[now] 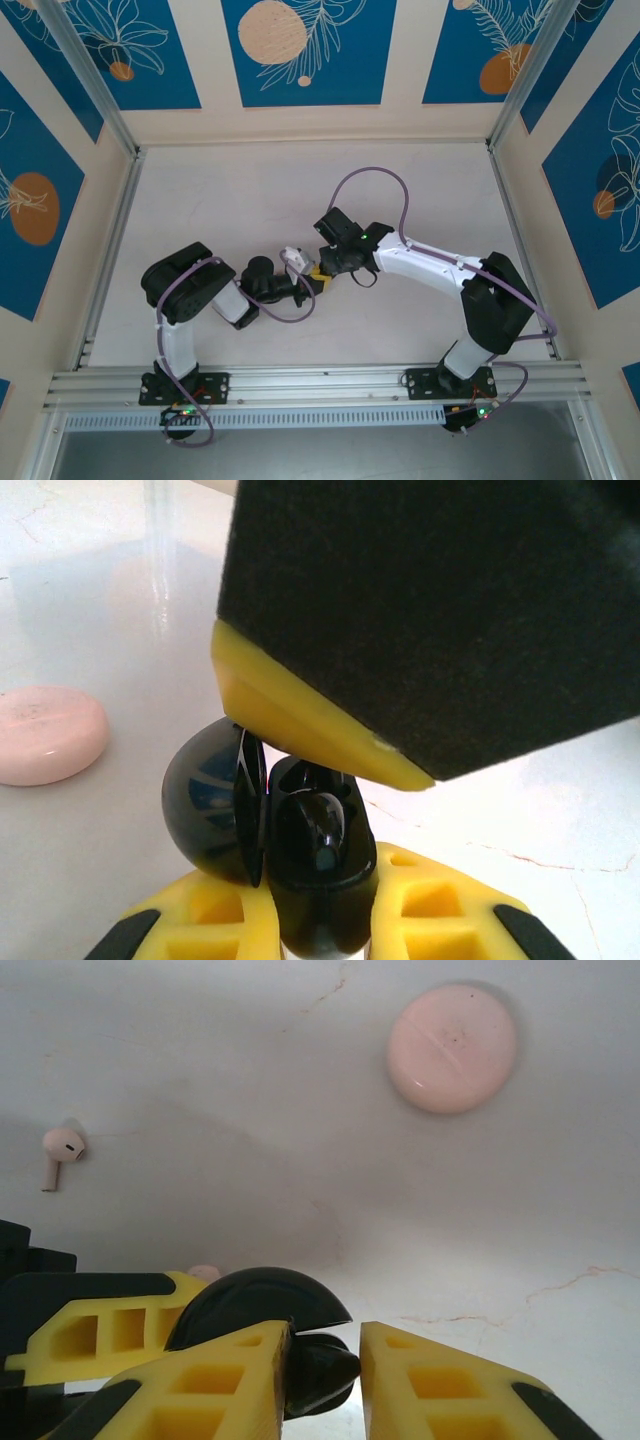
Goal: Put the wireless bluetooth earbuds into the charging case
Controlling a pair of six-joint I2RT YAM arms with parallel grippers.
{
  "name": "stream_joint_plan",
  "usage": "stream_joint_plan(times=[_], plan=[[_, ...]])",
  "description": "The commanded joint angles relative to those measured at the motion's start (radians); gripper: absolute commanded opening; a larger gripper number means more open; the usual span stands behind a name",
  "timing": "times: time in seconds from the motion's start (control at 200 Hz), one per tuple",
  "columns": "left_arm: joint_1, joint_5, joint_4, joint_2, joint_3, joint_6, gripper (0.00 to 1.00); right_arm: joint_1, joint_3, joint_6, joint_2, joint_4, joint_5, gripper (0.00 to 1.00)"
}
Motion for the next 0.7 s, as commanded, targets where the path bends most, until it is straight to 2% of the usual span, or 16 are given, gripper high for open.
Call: stream_joint_plan(times=[0.0,0.39,0.695], plan=[[-0.012,0.006,0.049,-0.021,0.005,-0.003,0.07,-0.002,-0.011,0.002,-0.015,0.023,-0.061,0.27],[-0.013,0.014,0.049,-0.034,-0.004,0.011,0.07,-0.046,-0.061,0.037,-0.082,0.071,-0.133,0.29],[-0.013,0.034,0.049,-0.051,-0.007,0.029,0.07,-0.099,-0.148,0.056,-0.215,0.175,-0.282,0.34]])
